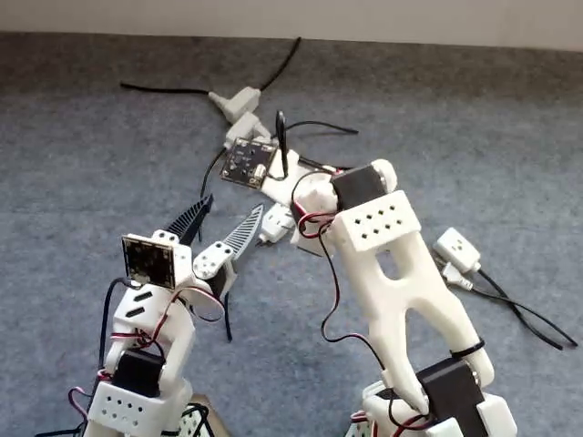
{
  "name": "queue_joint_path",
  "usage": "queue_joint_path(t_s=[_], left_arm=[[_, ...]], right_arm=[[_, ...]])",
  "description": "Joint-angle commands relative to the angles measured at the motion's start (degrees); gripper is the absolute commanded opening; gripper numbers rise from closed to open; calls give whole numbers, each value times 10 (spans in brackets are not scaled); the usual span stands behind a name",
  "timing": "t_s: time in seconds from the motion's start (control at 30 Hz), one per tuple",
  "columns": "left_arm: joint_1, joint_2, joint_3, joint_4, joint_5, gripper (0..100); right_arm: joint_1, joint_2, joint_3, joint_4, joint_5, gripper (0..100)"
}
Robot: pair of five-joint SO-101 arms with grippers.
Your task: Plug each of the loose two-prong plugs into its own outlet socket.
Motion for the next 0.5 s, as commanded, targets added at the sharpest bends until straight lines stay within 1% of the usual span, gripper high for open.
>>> queue_joint_path(t_s=[0.0,0.07,0.13,0.2,0.47], left_arm=[[55,-6,7,-21,7,274],[77,-5,7,-19,7,274],[79,-4,7,-9,5,274],[72,-4,7,2,5,274],[26,-4,7,8,4,274]], right_arm=[[-7,-10,15,-31,-6,8],[-18,-11,17,-32,-18,8],[-29,-12,7,-33,-47,8],[-39,-12,-13,-28,-65,8],[-45,-12,-119,87,-67,8]])
